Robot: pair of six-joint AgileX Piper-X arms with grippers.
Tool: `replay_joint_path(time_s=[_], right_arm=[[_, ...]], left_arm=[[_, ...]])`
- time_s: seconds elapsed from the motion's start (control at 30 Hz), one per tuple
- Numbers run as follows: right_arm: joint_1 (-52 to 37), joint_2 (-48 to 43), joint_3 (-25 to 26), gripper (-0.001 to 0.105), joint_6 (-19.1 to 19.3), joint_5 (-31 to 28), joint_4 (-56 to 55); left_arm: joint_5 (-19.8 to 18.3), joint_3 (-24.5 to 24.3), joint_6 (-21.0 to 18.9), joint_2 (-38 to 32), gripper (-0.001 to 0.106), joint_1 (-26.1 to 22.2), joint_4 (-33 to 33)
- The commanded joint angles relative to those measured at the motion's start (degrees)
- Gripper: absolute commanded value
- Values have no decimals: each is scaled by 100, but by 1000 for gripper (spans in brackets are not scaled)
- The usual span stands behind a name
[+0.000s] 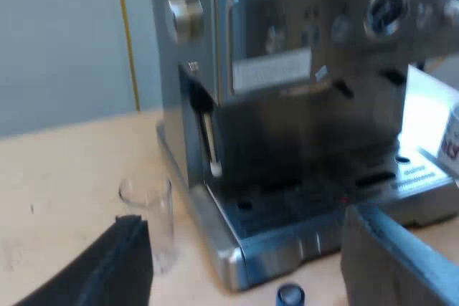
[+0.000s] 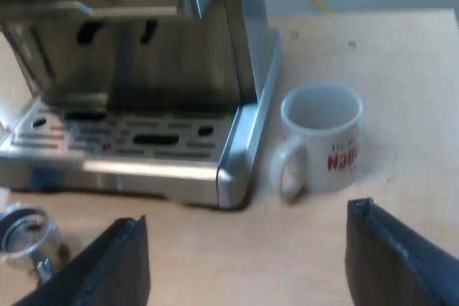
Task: Grind coffee beans and then tamp
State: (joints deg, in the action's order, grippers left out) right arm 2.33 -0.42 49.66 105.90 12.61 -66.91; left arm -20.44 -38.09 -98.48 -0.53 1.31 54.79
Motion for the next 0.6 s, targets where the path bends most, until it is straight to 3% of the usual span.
replay_joint_path(time_s=[0.03,0.33,0.6], right_arm=[[-14,-275,-38,60,107,137,-72],[-14,-275,-267,60,105,155,-40],[-14,-275,-818,60,-20,181,645]], left_arm=[[-14,39,19,-244,59,32,116],[15,54,103,-244,59,32,101],[104,484,99,-244,59,32,-161]])
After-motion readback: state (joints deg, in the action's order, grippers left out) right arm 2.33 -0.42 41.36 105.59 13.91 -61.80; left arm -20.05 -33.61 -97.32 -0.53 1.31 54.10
